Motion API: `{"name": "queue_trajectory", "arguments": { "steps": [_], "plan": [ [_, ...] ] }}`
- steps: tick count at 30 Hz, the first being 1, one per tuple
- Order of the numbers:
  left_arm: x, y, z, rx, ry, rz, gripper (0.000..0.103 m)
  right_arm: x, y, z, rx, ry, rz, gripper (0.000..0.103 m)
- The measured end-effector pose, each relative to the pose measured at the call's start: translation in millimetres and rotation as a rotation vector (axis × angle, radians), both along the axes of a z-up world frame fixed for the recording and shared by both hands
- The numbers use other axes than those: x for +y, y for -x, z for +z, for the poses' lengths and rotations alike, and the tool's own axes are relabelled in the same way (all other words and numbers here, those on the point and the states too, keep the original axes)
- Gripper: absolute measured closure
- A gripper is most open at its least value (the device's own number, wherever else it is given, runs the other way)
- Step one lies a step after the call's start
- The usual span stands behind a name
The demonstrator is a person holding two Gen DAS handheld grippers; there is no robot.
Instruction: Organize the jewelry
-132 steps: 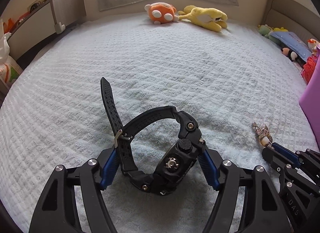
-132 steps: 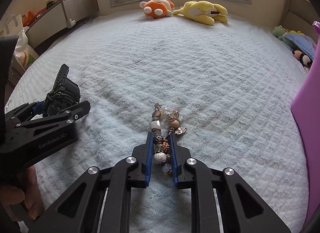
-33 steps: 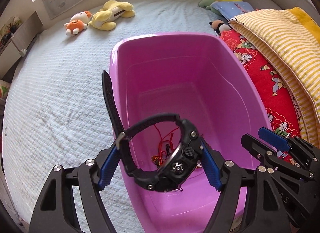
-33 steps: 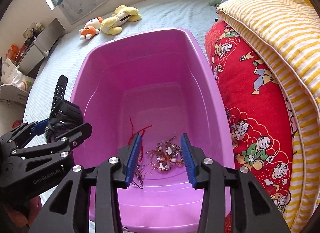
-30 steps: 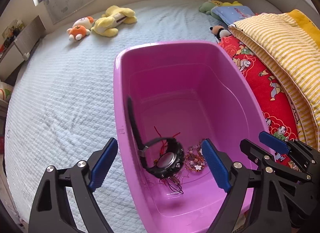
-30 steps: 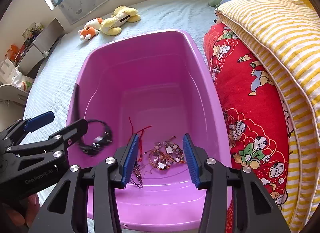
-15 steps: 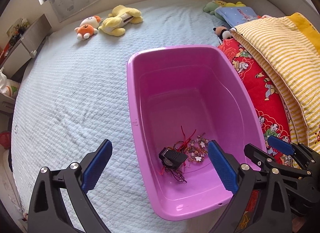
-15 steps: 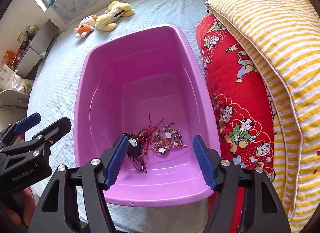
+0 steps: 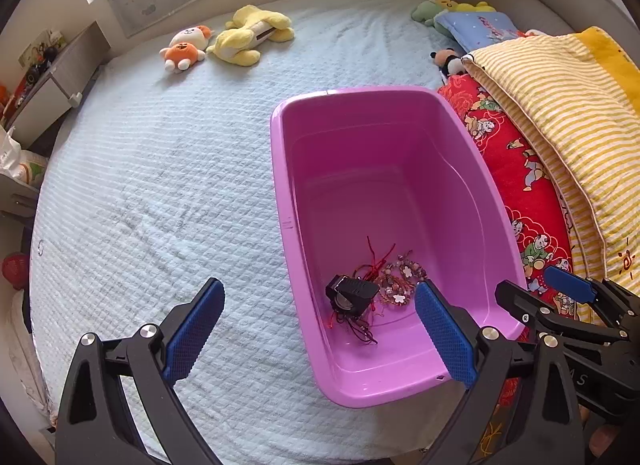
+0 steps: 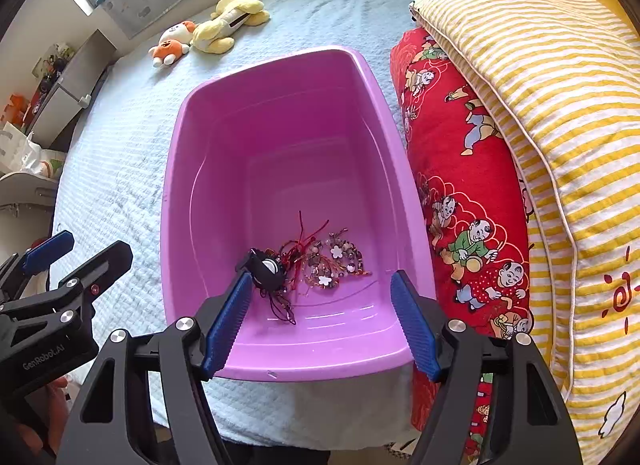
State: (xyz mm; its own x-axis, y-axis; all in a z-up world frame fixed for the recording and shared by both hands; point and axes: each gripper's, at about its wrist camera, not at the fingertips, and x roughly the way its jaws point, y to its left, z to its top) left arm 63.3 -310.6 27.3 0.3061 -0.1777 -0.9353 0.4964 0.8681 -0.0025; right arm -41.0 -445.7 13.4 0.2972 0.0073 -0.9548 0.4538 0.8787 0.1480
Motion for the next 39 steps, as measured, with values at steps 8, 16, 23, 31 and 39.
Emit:
{"name": "queue_trajectory", "arguments": {
  "steps": [8,16,23,31,39],
  "plan": [
    [2,4,6,0.008,0.003,-0.002,0.009,5,2,4,0.010,-0.003,0.009,0.034],
    [4,4,9,0.010,0.011,0.001,0.009,8,3,7,0.013,0.003,0.019,0.034],
    [4,4,10,0.009,0.009,0.001,0.009,12,4,10,0.017,0.006,0.026,0.034],
    [3,4,12,0.009,0.010,-0.004,0.009,13,5,11,0.018,0.007,0.026,0.034],
    [3,9,15,0.007,0.011,-0.004,0.009,16,7,10,0.025,0.009,0.034,0.034]
  ]
}}
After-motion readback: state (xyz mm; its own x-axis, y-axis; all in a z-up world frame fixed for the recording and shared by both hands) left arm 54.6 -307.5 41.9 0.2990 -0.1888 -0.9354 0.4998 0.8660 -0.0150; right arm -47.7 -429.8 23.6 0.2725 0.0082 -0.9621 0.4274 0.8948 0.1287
